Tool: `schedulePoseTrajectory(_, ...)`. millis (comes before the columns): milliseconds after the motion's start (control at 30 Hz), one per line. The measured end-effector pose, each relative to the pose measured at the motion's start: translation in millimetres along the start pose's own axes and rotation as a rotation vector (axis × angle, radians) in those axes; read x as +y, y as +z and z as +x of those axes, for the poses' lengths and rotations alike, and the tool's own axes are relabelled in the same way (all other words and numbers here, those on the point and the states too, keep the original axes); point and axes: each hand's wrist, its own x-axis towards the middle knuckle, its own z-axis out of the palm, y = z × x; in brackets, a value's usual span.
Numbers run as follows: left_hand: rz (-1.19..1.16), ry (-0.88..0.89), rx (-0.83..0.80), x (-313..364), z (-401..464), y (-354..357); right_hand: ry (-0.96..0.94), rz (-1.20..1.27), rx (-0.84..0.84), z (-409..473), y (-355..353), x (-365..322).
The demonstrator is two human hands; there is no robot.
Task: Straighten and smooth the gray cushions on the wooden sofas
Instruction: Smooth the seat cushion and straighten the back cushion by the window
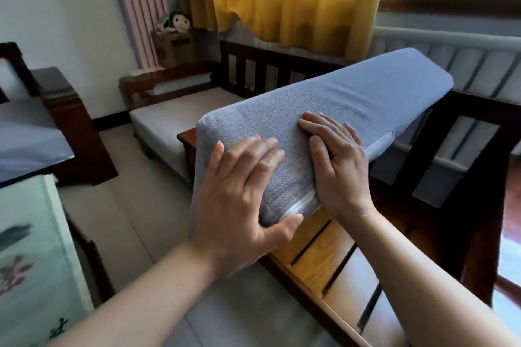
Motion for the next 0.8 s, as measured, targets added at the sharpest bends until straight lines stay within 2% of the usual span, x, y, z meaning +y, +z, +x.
schedulePoseTrajectory(200, -0.109, -0.22, -0.119, -76, 38, -22, 0.225, -0.345, -0.302, 76, 62, -40)
schedulePoseTrajectory(367, -0.122, -0.324, -0.227, -137, 56, -25, 0.233, -0.491, -0.507, 119, 112, -58)
schedulePoseTrajectory(567, -0.148, -0.426, -0.32, -189, 84, -20, 0.245, -0.51, -0.709, 173, 155, -56)
schedulePoseTrajectory(667, -0.173, -0.467, -0.305, -206, 95, -13, 0.222, -0.497, -0.75, 191, 171, -51)
schedulePoseTrajectory(800, -0.248, -0.502, -0.182, -225, 101, -4, 0.177, -0.449, -0.74, 197, 184, -45)
